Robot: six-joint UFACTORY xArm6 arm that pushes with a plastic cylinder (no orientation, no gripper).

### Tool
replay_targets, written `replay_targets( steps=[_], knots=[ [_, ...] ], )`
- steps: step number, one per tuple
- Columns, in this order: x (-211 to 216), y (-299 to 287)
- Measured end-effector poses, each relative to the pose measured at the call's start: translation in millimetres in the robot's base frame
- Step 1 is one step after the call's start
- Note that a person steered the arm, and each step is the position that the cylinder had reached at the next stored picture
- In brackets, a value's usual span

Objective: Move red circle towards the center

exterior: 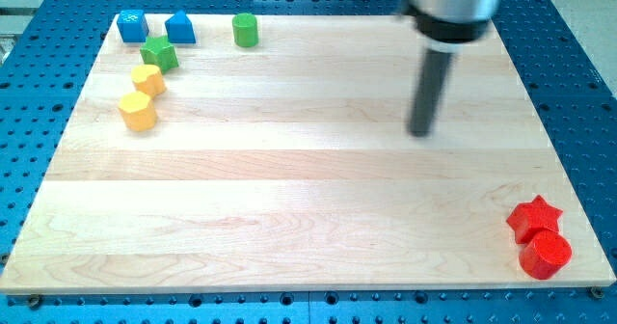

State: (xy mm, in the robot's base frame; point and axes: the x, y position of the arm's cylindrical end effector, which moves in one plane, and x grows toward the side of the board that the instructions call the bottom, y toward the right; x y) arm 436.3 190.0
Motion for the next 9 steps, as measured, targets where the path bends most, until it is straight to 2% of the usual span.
replay_targets(
  steps=[1, 2, 3, 4, 6, 8, 9],
  knots=[
    [25, 107],
    [107, 140],
    [175, 139],
    [179, 117],
    [177, 1],
    [91, -112],
    [68, -117]
  ],
)
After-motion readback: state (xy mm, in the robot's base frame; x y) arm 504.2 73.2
